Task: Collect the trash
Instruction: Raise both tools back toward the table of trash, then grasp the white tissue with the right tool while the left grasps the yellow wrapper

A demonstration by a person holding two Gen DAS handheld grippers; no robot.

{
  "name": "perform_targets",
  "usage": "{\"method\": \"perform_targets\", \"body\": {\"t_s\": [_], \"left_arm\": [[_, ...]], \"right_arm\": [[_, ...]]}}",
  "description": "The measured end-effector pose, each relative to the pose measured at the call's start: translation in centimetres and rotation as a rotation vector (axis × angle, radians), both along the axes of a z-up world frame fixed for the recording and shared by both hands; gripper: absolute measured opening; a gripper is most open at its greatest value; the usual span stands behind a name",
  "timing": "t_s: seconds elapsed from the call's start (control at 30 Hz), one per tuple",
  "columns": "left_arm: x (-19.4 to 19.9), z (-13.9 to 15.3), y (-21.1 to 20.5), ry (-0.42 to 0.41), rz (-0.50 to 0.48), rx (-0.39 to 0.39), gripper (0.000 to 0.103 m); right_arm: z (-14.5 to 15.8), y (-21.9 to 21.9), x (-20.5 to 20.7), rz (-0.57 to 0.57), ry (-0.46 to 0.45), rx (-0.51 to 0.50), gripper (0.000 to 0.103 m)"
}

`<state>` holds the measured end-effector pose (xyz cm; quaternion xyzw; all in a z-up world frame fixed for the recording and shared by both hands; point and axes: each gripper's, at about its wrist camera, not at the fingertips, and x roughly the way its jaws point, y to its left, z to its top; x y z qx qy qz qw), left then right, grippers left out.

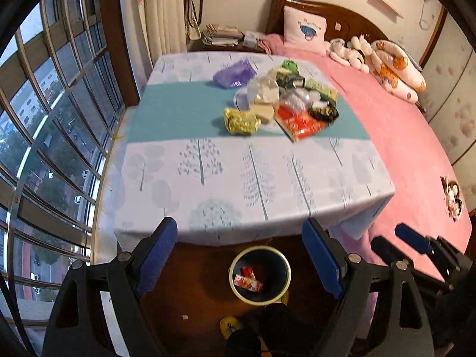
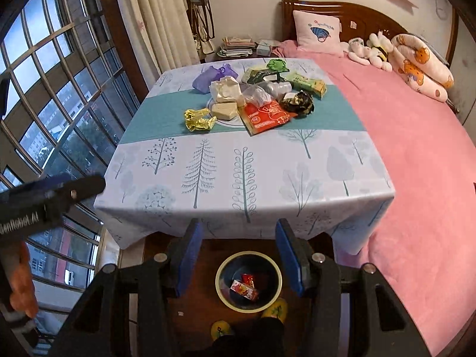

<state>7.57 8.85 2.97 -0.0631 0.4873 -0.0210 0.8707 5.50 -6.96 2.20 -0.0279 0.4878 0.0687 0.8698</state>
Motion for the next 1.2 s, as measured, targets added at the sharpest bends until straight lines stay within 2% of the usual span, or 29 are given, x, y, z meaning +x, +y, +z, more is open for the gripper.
{"method": "perform_targets", "body": {"t_s": [0.27,0.43,0.6,0.87,1.07,1.2], "left_arm": [[1.3,1.2,0.5,-0.029,0.029,-0.017,0.085],[3.2,0.9,0.8,0.000,0.045,-0.058,0.085],[6.0,0.1,1.5,0.033,0.102,-0.114,0.085],[13.0,-2.3,1.5,0.072,0.240,-0.095,0.085],[19.2,-6.1,1.6,0.170,0.404,-0.153,0.085],[22.3,-9.0,1.3,0.231,0.505,-0.177,0.085]], "right_arm": [[1.5,0.2,1.2,0.020,-0.049,0.005,0.051],[1.9,0.3,3.0,0.044,-0.068,0.011,0.051],[1.9,0.1,5.9,0.076,-0.076,0.027,0.051],[0.6,0.2,15.2,0.200,-0.077,0.031,0.051],[-1.4,0.8,24.9,0.366,0.001,0.039,0.051],[-3.3,2.2,30.4,0.524,0.059,0.037,0.051]]}}
